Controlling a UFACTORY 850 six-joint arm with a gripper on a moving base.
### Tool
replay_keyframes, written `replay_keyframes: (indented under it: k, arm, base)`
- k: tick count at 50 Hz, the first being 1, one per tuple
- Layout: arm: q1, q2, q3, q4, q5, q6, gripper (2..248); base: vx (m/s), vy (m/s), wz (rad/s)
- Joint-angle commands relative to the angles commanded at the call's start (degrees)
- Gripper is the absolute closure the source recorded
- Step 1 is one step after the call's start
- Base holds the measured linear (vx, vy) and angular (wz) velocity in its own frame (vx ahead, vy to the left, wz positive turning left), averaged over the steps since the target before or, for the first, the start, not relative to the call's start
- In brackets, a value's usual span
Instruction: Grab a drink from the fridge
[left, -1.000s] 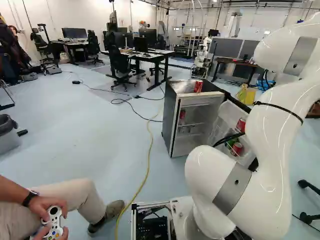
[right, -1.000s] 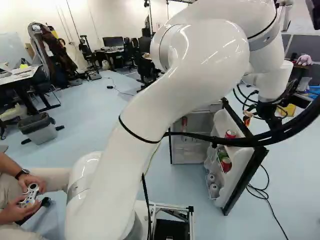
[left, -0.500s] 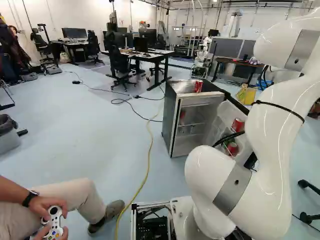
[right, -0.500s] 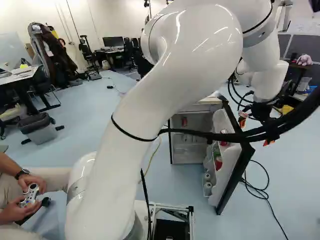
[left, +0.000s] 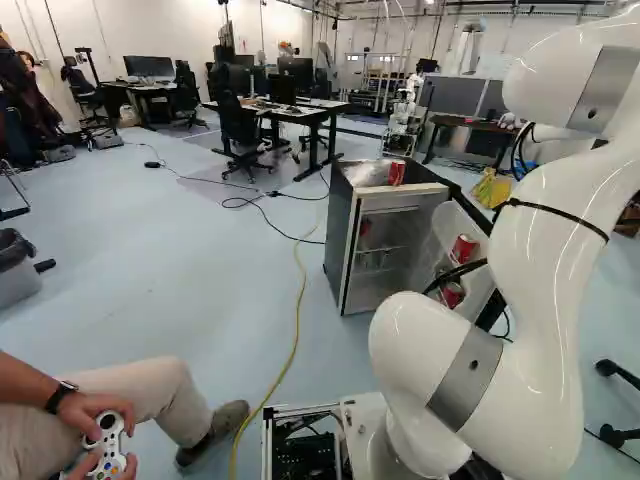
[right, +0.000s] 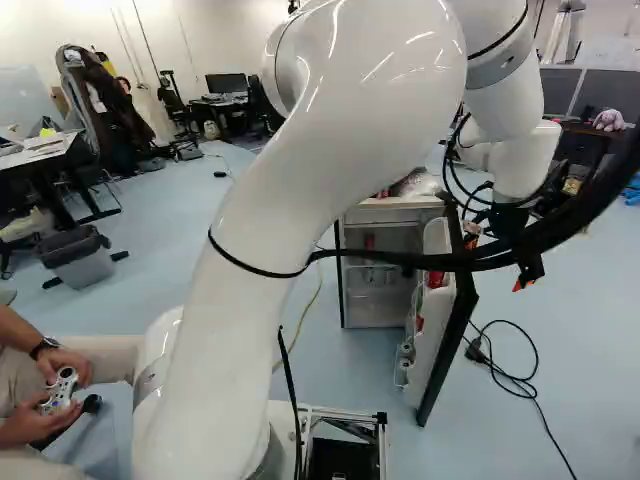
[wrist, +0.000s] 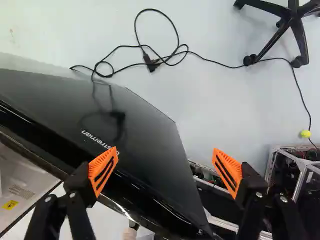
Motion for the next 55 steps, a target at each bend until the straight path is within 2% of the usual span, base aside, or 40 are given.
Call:
replay_keyframes:
  k: [55]
  arm:
    - [4.37, 6.07, 9.00, 0.00, 0.00, 0.00, 3]
  base:
    - [0.000, 0.000, 0.000]
